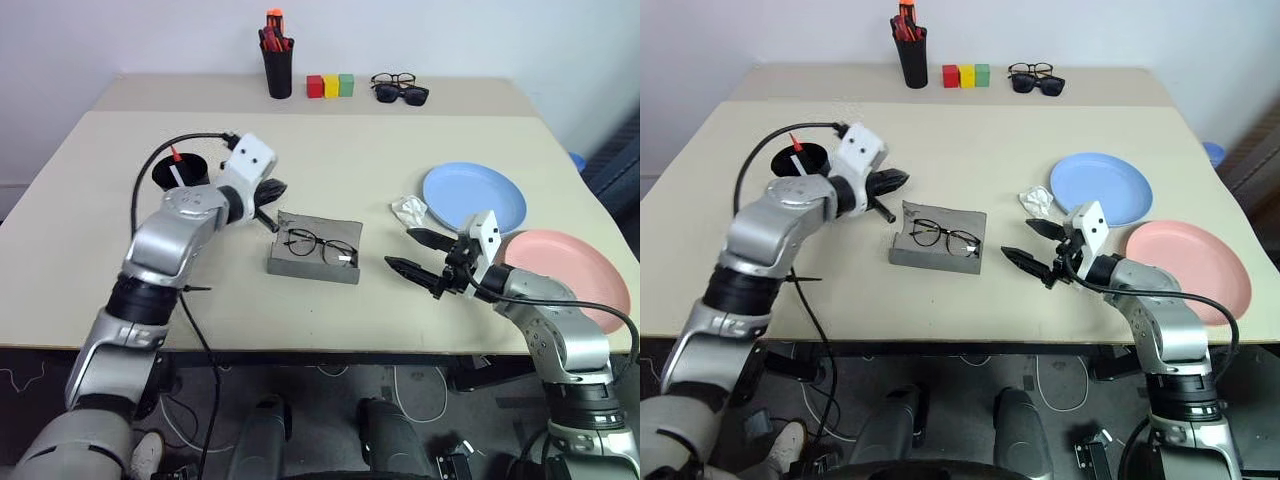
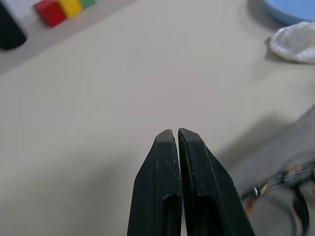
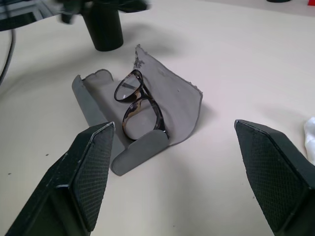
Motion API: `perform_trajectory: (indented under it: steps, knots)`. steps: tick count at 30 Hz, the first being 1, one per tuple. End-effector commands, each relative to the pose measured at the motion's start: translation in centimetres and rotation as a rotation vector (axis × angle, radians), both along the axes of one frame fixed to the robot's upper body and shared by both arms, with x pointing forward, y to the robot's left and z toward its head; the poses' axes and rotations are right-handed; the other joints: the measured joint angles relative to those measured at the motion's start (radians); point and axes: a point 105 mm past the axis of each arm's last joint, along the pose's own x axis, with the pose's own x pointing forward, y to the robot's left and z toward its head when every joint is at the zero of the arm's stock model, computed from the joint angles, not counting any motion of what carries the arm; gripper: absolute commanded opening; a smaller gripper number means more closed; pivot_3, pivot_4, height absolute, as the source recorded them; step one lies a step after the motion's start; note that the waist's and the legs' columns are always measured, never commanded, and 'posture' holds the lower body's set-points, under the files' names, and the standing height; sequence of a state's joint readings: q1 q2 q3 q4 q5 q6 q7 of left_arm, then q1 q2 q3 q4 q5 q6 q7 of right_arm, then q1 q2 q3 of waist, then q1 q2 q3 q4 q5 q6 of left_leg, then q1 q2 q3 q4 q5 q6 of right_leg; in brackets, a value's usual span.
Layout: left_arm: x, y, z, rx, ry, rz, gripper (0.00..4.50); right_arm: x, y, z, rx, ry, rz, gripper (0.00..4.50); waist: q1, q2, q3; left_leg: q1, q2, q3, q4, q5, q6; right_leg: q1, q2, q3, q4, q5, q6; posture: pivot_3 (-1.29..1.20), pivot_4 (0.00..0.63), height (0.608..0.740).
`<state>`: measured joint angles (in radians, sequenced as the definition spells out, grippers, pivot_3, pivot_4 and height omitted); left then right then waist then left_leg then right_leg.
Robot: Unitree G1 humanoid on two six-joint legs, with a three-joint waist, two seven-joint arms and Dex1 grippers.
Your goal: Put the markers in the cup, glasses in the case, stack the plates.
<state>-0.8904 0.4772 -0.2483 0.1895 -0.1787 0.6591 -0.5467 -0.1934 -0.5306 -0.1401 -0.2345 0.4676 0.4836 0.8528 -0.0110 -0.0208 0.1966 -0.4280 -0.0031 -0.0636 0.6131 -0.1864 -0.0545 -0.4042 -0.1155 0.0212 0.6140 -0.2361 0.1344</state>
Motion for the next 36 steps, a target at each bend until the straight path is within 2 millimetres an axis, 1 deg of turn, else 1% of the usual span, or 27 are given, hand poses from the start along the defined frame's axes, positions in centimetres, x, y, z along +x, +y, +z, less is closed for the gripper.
perform_trajectory:
  steps: [1, 3, 5, 8, 12, 14, 17, 18, 20, 21, 23, 25, 27, 28, 30, 32, 34, 35, 36]
  knots:
    - [1.6, -0.4, 0.5, 0.11, -0.049, -0.008, 0.13, -0.5, 0.0, 1.8, 0.004, -0.064, -0.015, 3.98, -0.004, 0.0, 0.0, 0.0, 0.0, 0.0, 0.0, 0.0, 0.0, 0.0, 0.0, 0.0, 0.0, 0.0, 0.0, 0.0, 0.15, 0.74]
    - [2.3, -0.7, 0.1, 0.16, -0.036, -0.028, 0.13, -0.6, 0.2, 1.9, 0.015, -0.063, -0.022, 3.98, -0.004, 0.0, 0.0, 0.0, 0.0, 0.0, -0.001, 0.0, 0.0, -0.001, 0.0, 0.0, 0.0, 0.0, 0.0, 0.0, 0.15, 0.74]
    - [2.5, -1.3, -0.8, 0.239, -0.006, -0.09, 0.13, -0.7, 0.2, 1.8, 0.019, -0.058, -0.031, 3.98, -0.003, 0.0, 0.0, 0.0, 0.0, 0.0, -0.002, 0.0, 0.0, -0.001, 0.0, 0.0, 0.0, 0.0, 0.0, 0.0, 0.15, 0.74]
    - [1.9, -2.1, -1.6, 0.263, 0.08, -0.217, 0.13, -0.8, -0.4, 1.6, 0.02, -0.044, -0.057, 3.98, -0.001, 0.0, 0.0, -0.001, 0.0, 0.0, -0.002, 0.0, 0.0, -0.002, 0.0, 0.0, -0.001, 0.0, 0.0, 0.0, 0.15, 0.74]
    - [-0.2, -2.5, -1.0, 0.221, 0.182, -0.403, 0.13, -1.3, -2.1, 1.3, 0.005, -0.026, -0.098, 3.98, 0.0, 0.0, 0.0, -0.005, 0.0, 0.0, -0.001, 0.0, 0.0, -0.003, 0.0, 0.0, -0.002, 0.0, 0.0, 0.0, 0.15, 0.74]
    - [-1.2, -2.3, -0.7, 0.209, 0.229, -0.461, 0.13, -1.6, -3.2, 1.1, -0.012, -0.018, -0.132, 3.98, -0.001, 0.0, 0.0, -0.006, 0.0, 0.0, -0.001, 0.0, 0.0, -0.005, 0.0, 0.0, -0.002, 0.0, 0.0, 0.0, 0.15, 0.74]
    - [-3.3, -1.8, -0.6, 0.203, 0.309, -0.544, 0.13, -2.7, -5.3, 0.4, -0.075, 0.006, -0.174, 3.98, 0.0, 0.0, 0.0, -0.006, 0.0, 0.0, -0.001, 0.0, 0.0, -0.005, 0.0, 0.0, -0.001, 0.0, 0.0, 0.0, 0.15, 0.74]
    - [-4.3, -1.7, -1.0, 0.214, 0.336, -0.576, 0.13, -3.8, -6.3, -0.1, -0.11, 0.026, -0.166, 3.98, -0.001, 0.0, 0.0, -0.007, 0.0, 0.0, -0.001, 0.0, 0.001, -0.005, 0.0, 0.0, -0.001, 0.0, 0.0, 0.0, 0.15, 0.74]
    - [-5.6, -1.5, -1.6, 0.232, 0.376, -0.612, 0.13, -5.5, -7.4, -0.6, -0.16, 0.054, -0.142, 3.98, 0.0, 0.001, 0.0, -0.007, 0.0, 0.0, -0.001, -0.001, 0.001, -0.005, 0.0, 0.0, -0.001, -0.001, 0.001, 0.0, 0.15, 0.74]
    - [-6.4, -1.6, -2.1, 0.235, 0.405, -0.629, 0.13, -6.8, -8.1, -1.1, -0.207, 0.064, -0.109, 3.98, -0.001, 0.001, 0.0, -0.006, 0.0, 0.0, -0.001, -0.001, 0.002, -0.004, 0.0, 0.0, -0.001, -0.001, 0.001, 0.0, 0.15, 0.74]
    - [-7.4, -1.7, -2.8, 0.237, 0.44, -0.645, 0.13, -8.3, -8.8, -1.5, -0.266, 0.071, -0.069, 3.98, -0.001, 0.001, 0.0, -0.006, 0.0, 0.0, -0.001, -0.001, 0.002, -0.004, 0.0, 0.0, -0.001, -0.001, 0.001, 0.0, 0.15, 0.74]
    - [-8.5, -1.7, -3.9, 0.243, 0.484, -0.657, 0.13, -8.9, -10.1, -1.5, -0.283, 0.09, -0.087, 3.98, -0.006, 0.001, 0.0, -0.006, 0.0, 0.0, 0.001, -0.001, 0.002, -0.003, 0.0, 0.0, -0.001, -0.001, 0.001, 0.0, 0.15, 0.74]
    - [-9.2, -2.0, -4.2, 0.233, 0.468, -0.675, 0.13, -9.1, -11.4, -1.1, -0.303, 0.075, -0.123, 3.98, -0.008, 0.0, 0.0, -0.005, 0.0, 0.0, 0.003, -0.001, 0.002, -0.003, -0.001, 0.0, -0.001, -0.001, 0.002, 0.0, 0.15, 0.74]
    - [-9.4, -2.1, -4.2, 0.225, 0.455, -0.678, 0.13, -9.1, -11.8, -1.0, -0.308, 0.066, -0.132, 3.98, -0.007, 0.0, 0.001, -0.004, 0.0, 0.001, 0.003, -0.001, 0.001, -0.002, -0.001, 0.0, -0.001, -0.001, 0.001, 0.0, 0.15, 0.74]
    - [-8.6, -2.7, -2.6, 0.135, 0.435, -0.645, 0.13, -9.3, -11.6, -0.5, -0.297, 0.053, -0.117, 3.98, -0.002, 0.0, 0.001, -0.002, 0.0, 0.0, 0.003, -0.001, 0.001, 0.0, -0.001, 0.0, -0.001, -0.001, 0.001, 0.0, 0.15, 0.74]
    - [-7.5, -2.9, -1.0, 0.103, 0.371, -0.627, 0.13, -9.5, -11.2, -0.4, -0.295, 0.034, -0.081, 3.98, 0.001, 0.0, 0.001, -0.002, 0.001, 0.0, 0.003, -0.001, 0.001, 0.001, -0.001, -0.001, -0.001, -0.001, 0.001, 0.0, 0.15, 0.74]
    - [-6.5, -2.9, 0.1, 0.083, 0.329, -0.602, 0.13, -9.5, -10.8, -0.4, -0.301, 0.022, -0.057, 3.98, 0.0, 0.0, 0.001, -0.002, 0.0, 0.0, 0.003, -0.002, 0.0, 0.001, -0.002, -0.001, -0.002, -0.001, 0.001, 0.0, 0.15, 0.74]
    - [-5.8, -2.9, 0.5, 0.075, 0.31, -0.575, 0.13, -9.4, -10.7, -0.4, -0.3, 0.016, -0.05, 3.98, 0.0, 0.0, 0.001, -0.002, 0.0, 0.0, 0.003, -0.002, 0.0, 0.001, -0.002, -0.001, -0.003, -0.001, 0.001, 0.0, 0.15, 0.74]
    - [-4.6, -3.0, 1.4, 0.058, 0.269, -0.525, 0.13, -9.2, -10.6, -0.3, -0.298, 0.006, -0.041, 3.98, 0.0, 0.0, 0.001, -0.002, 0.0, 0.001, 0.003, -0.001, 0.001, 0.002, -0.003, -0.001, -0.003, -0.001, 0.001, 0.0, 0.15, 0.74]
